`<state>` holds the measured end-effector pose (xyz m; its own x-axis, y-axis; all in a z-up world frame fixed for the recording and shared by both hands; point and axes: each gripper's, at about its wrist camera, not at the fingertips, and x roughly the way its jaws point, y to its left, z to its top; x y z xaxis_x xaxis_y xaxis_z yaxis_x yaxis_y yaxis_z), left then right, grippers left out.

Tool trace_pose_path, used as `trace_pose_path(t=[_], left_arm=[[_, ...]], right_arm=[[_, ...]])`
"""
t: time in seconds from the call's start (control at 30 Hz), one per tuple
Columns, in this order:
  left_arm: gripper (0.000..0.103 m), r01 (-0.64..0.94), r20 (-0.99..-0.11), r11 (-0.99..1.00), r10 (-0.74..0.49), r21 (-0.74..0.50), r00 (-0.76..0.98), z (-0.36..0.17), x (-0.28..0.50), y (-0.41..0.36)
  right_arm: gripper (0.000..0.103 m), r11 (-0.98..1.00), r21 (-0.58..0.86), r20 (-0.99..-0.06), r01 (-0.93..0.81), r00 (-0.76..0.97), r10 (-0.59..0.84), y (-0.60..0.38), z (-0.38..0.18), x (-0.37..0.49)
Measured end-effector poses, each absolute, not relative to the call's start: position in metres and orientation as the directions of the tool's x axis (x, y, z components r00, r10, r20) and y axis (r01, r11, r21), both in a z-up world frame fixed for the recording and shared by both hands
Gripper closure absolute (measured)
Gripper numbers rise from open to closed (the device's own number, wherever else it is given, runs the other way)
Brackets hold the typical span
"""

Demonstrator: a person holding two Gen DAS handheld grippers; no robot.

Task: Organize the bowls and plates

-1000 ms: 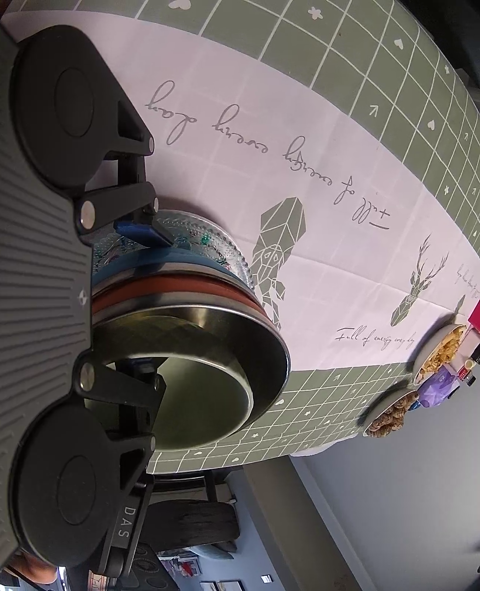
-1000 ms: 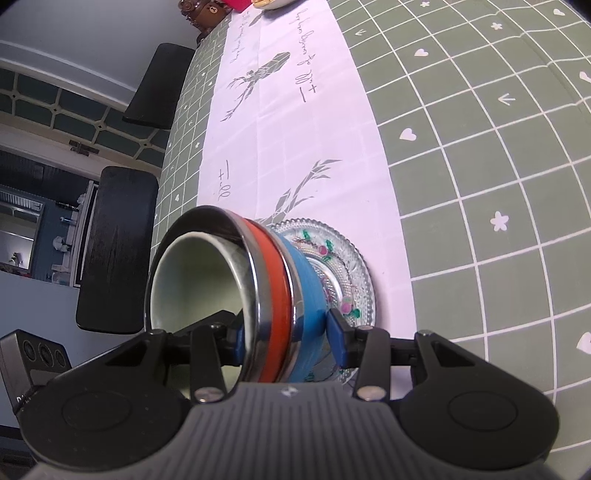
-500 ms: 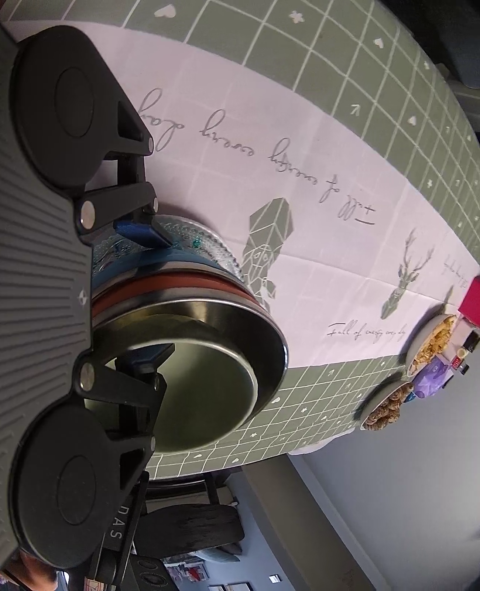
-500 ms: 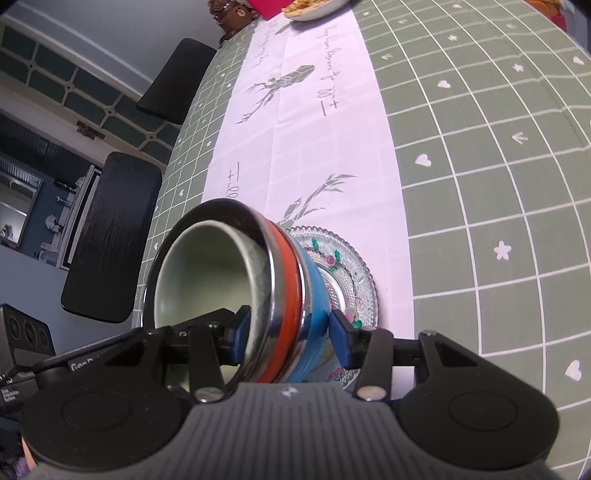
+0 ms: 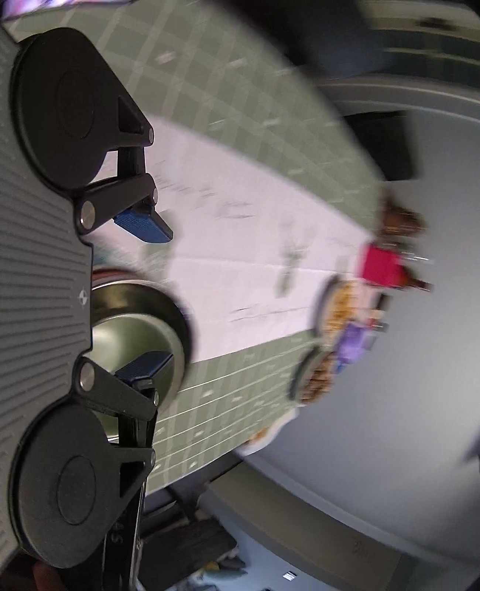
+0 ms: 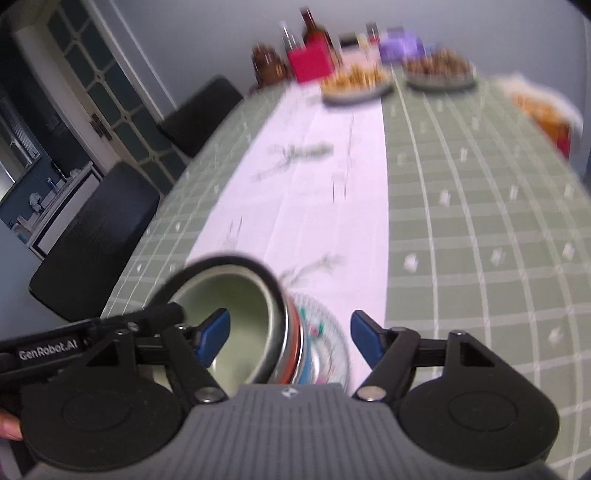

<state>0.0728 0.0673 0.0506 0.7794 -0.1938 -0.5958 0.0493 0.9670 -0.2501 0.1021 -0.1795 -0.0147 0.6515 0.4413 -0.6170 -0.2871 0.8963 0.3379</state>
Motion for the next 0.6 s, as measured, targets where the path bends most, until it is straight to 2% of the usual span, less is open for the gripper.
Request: trace_pose_path(t=[0.07,0.17,0.3,0.33,0.37,0.5,0.6], left_arm=[[0.024,0.060,-0.481,0.990,-0.116,-0.130,0.869,0.066,0.059,0.059],[0.023,0.061,-0.331,0.998,-0.069,-0.033,0.941,0.082,0.040,0.050],[0.023,0.053,-0.248,0.997,-0.068,-0.063,0.966,0.093,0.021,0.046],[0.023,0.051,-0.232,0.997,-0.062,-0.054,0.971,0.094,0.015,0.043],[0.024,0.046,-0.211,0.998,-0.052,-0.034,0.976,0.093,0.010,0.039],[0.024,0.018,-0.129,1.000,-0.017,0.009,0.992,0.089,-0.019,0.025],[0.024,-0.003,-0.049,0.993,0.009,0.121,0.999,0.084,-0.043,0.007]], right_arm=[[0.026,0.901,0.303,-0.560,-0.312,0.706,0.433,-0.181,-0.002,0.094],[0.017,0.905,0.237,-0.454,-0.354,0.783,0.425,-0.186,0.019,0.077],[0.012,0.926,0.173,-0.303,-0.336,0.876,0.375,-0.201,0.035,0.046],[0.005,0.934,0.164,-0.259,-0.316,0.900,0.350,-0.206,0.037,0.039],[0.005,0.946,0.158,-0.229,-0.284,0.921,0.315,-0.210,0.037,0.031],[0.005,0.973,0.072,-0.180,-0.220,0.956,0.230,-0.216,0.032,0.002],[0.005,0.979,0.061,-0.146,-0.194,0.969,0.201,-0.220,0.026,-0.021]])
